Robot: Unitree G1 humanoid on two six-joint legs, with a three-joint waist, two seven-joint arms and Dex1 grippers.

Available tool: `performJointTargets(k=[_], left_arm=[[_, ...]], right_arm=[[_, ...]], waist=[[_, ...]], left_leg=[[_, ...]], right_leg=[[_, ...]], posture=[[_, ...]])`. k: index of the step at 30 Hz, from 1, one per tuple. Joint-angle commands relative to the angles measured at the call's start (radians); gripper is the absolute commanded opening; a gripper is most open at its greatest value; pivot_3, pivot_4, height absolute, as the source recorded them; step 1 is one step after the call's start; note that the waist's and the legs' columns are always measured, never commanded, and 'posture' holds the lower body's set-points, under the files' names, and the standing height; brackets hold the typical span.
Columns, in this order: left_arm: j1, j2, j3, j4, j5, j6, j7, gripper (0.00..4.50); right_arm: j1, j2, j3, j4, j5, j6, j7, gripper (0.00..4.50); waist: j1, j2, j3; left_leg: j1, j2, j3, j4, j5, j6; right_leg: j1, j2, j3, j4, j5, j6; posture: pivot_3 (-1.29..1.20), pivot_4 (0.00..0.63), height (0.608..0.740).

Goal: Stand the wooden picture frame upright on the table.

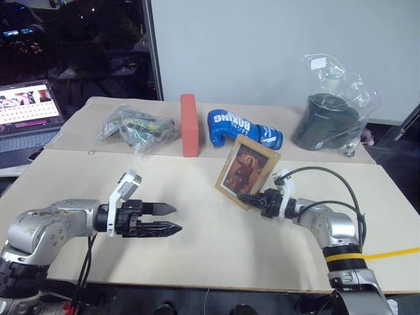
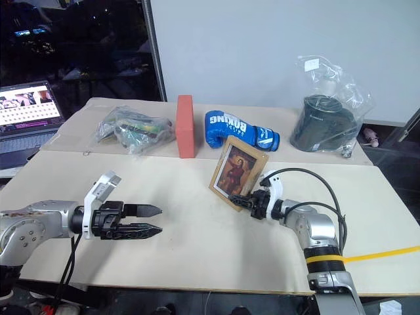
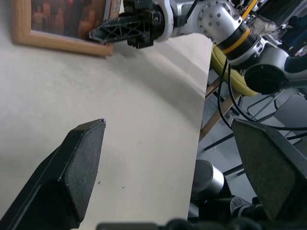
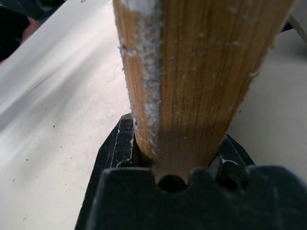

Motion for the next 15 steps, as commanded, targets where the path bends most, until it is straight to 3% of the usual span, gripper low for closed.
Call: performJointTargets(k=[1, 7, 10, 12, 15], left_arm=[[-0.024, -0.006, 0.002, 0.002, 0.021, -0.017, -0.007, 4.50], [-0.014, -0.042, 0.002, 0.018, 0.126, -0.115, 0.031, 4.50], [0.041, -0.066, -0.087, 0.067, 0.376, -0.329, 0.125, 4.50], [0.078, -0.113, -0.077, 0.082, 0.424, -0.393, 0.178, 4.50], [0.114, -0.191, -0.043, 0.084, 0.426, -0.439, 0.212, 4.50]], right_arm=[[0.010, 0.013, -0.028, -0.019, 0.039, 0.037, -0.016, 2.44], [0.067, -0.057, -0.097, -0.110, 0.118, 0.104, 0.018, 4.47], [0.158, -0.122, -0.196, -0.229, 0.206, 0.179, 0.016, 4.47], [0.247, -0.173, -0.241, -0.338, 0.257, 0.203, 0.046, 4.47], [0.441, -0.275, -0.195, -0.498, 0.172, 0.007, 0.177, 4.47]], waist=[[0.000, 0.000, 0.000], [0.008, 0.000, 0.000], [0.015, 0.001, 0.000], [0.026, 0.002, -0.001], [0.031, 0.001, -0.001]], left_leg=[[0.000, 0.000, 0.000, 0.000, 0.000, 0.000], [0.000, 0.000, 0.000, 0.000, 0.000, 0.000], [-0.001, 0.000, 0.000, 0.000, 0.000, 0.000], [-0.001, 0.000, 0.000, -0.001, 0.000, 0.000], [-0.002, -0.001, 0.001, 0.000, -0.001, 0.001]], right_leg=[[0.000, 0.000, 0.000, 0.000, 0.000, 0.000], [0.000, 0.000, 0.000, 0.000, -0.001, 0.001], [0.000, 0.000, 0.000, -0.001, -0.001, 0.001], [0.000, -0.001, 0.000, -0.001, 0.000, 0.000], [0.000, -0.001, 0.001, -0.002, 0.001, -0.002]], posture=[[0.00, 0.150, 0.736], [0.00, 0.150, 0.736], [0.00, 0.150, 0.736], [0.00, 0.150, 0.736], [0.00, 0.150, 0.736]])
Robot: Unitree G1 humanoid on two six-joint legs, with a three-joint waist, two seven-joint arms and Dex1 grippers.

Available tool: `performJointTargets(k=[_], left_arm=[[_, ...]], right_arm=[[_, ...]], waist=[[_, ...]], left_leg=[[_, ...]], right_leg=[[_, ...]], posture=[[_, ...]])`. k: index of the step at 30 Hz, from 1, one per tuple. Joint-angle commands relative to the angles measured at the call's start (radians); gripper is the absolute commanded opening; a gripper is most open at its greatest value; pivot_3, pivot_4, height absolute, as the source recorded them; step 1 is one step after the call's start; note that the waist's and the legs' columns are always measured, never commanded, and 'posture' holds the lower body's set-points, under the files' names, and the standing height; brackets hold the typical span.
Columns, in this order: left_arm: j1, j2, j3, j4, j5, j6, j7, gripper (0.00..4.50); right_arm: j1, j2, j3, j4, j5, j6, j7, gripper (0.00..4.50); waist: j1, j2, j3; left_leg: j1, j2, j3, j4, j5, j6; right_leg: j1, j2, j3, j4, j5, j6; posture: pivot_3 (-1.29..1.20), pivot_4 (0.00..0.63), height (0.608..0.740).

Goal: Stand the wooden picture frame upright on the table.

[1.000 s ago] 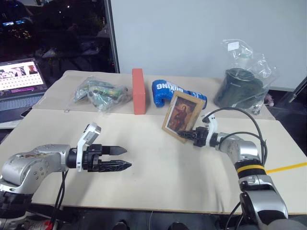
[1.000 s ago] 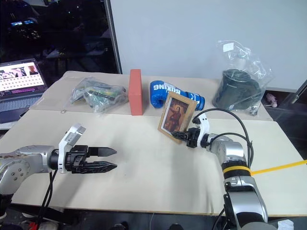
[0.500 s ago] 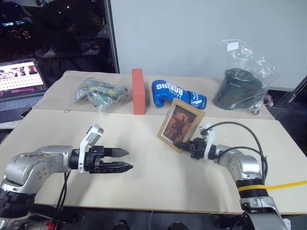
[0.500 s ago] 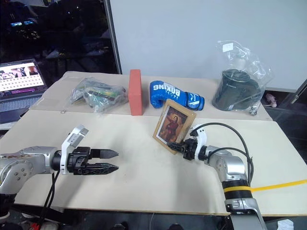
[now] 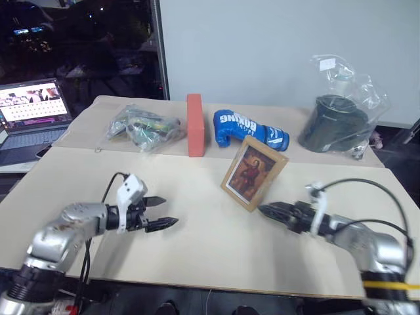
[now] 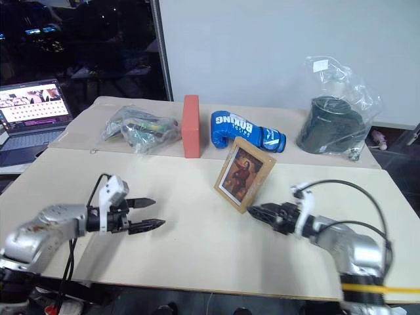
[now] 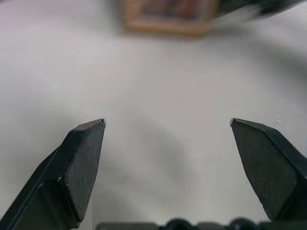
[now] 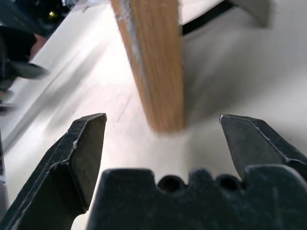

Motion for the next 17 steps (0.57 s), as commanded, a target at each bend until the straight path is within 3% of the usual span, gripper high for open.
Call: performJointTargets(k=[1, 5, 9, 13, 17], left_arm=[[0.017, -0.067, 0.037, -0.012, 0.030, -0.105, 0.051, 4.50], [0.040, -0.177, 0.024, 0.021, 0.102, -0.191, 0.148, 4.50], [0.048, -0.217, 0.014, 0.054, 0.167, -0.238, 0.196, 4.50], [0.028, -0.279, 0.085, 0.110, 0.146, -0.244, 0.271, 4.50], [0.028, -0.270, 0.097, 0.126, 0.116, -0.173, 0.243, 4.50]], right_arm=[[0.146, -0.059, 0.001, -0.169, -0.051, -0.200, 0.104, 4.47], [0.198, -0.030, -0.028, -0.133, -0.169, -0.429, 0.031, 4.47], [0.129, 0.005, -0.010, 0.007, -0.367, -0.661, -0.148, 4.47], [0.100, 0.032, 0.032, 0.062, -0.441, -0.731, -0.214, 4.47], [0.110, 0.068, 0.057, 0.068, -0.457, -0.744, -0.247, 4.47]], waist=[[0.001, -0.001, 0.000], [-0.010, 0.000, 0.000], [-0.022, -0.001, -0.001], [-0.018, 0.000, -0.001], [-0.016, 0.000, -0.001]], left_leg=[[0.000, 0.000, 0.000, 0.000, 0.000, 0.000], [0.002, 0.000, 0.001, 0.003, 0.000, 0.000], [0.004, 0.000, 0.001, 0.004, 0.000, 0.000], [0.004, -0.001, 0.001, 0.003, 0.000, 0.000], [0.004, -0.001, 0.000, 0.001, 0.000, 0.000]], right_leg=[[0.000, 0.000, 0.000, 0.000, 0.000, 0.000], [0.002, 0.000, 0.002, 0.000, -0.002, 0.007], [0.002, 0.001, 0.003, 0.000, 0.000, 0.008], [0.002, 0.000, 0.003, 0.000, 0.000, 0.007], [0.002, 0.000, 0.003, 0.000, 0.001, 0.005]], posture=[[0.00, 0.150, 0.736], [0.00, 0.150, 0.736], [0.00, 0.150, 0.736], [0.00, 0.150, 0.736], [0.00, 0.150, 0.736]])
